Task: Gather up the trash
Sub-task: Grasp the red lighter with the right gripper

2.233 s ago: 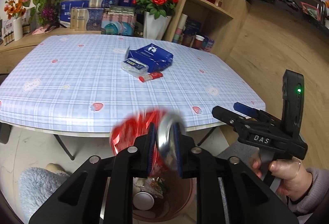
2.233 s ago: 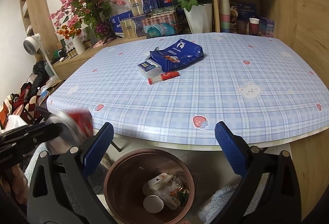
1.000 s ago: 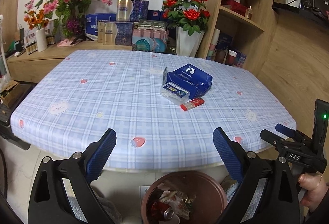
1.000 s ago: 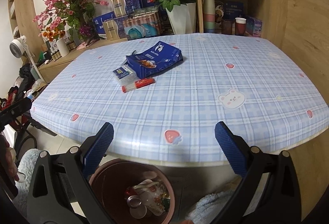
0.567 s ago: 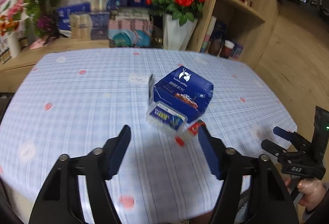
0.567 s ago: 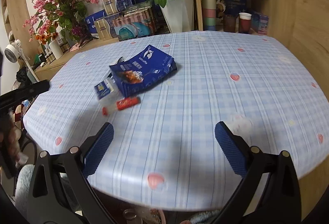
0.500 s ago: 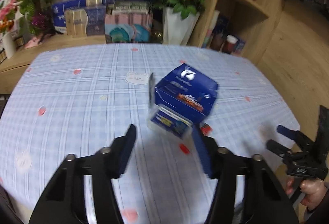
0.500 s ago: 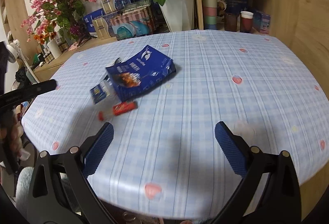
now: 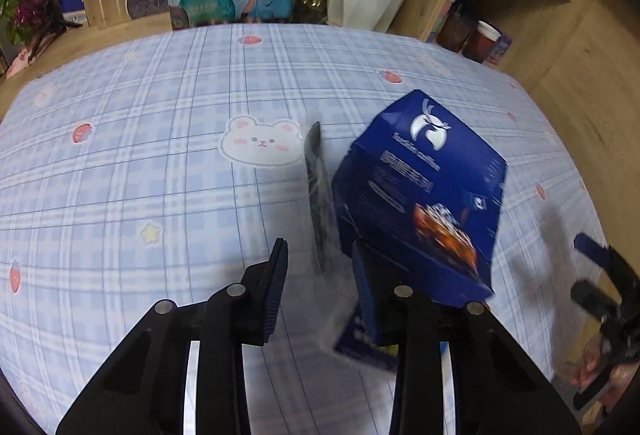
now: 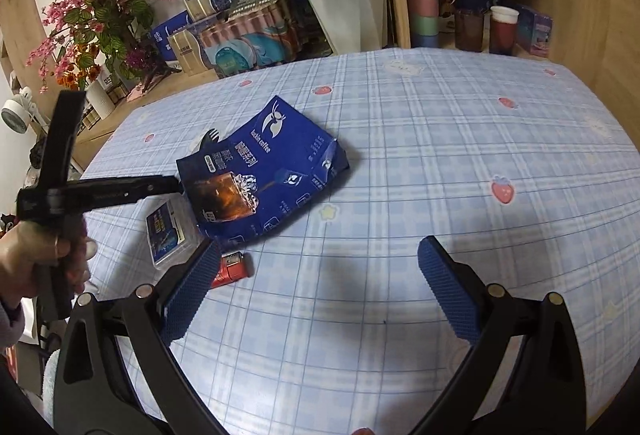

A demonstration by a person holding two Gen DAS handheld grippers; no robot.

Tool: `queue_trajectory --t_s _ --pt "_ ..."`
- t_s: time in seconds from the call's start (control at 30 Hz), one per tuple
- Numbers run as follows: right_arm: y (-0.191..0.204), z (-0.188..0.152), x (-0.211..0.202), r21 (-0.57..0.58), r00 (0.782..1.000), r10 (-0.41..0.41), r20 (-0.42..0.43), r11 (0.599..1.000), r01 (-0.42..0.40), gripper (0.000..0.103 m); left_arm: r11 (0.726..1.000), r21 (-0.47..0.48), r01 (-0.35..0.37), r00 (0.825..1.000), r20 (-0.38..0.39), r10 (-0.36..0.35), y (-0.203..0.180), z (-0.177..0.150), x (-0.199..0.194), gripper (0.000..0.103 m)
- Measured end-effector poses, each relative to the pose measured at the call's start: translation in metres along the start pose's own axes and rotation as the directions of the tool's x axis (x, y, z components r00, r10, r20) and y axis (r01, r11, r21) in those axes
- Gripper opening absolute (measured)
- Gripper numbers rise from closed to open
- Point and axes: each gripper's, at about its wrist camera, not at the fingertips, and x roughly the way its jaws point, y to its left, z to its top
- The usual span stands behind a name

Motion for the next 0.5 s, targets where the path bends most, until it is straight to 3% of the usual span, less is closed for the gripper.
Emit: queue_trajectory --t_s 0.2,0.23,0.27,0.3,0.5 --pt "0.006 -0.005 0.012 -0.004 0.999 0.013 -0.034 1.0 -0.013 0.097 1.0 -0.016 -0.02 0.999 -0.025 0.019 0.002 0.008 0.019 0.032" --pt "0.008 -0.005 0.014 -0.007 0.999 0.014 -0.042 1.0 -0.014 0.097 1.0 -0.012 -0.022 0.999 -0.024 0.021 0.001 0.008 0.021 0.03" --pt "0.01 -0.006 0.015 -0.011 0.999 0.011 -0.05 1.0 -0.012 0.097 1.0 -0.007 -0.025 0.999 -0.026 0.024 0.001 0.009 0.021 0.013" --pt "0.013 -0.006 0.017 -0.016 0.998 0.007 -0.06 1.0 -0.008 0.097 0.999 -0.007 -0.034 0.999 -0.031 0.034 0.002 0.009 0.021 0.007" --pt "0.044 -0.01 0.035 -0.08 0.991 -0.027 -0.129 0.997 0.017 0.097 0.999 -0.007 -0.033 0.999 0.036 0.034 0.012 -0.005 -0.007 0.003"
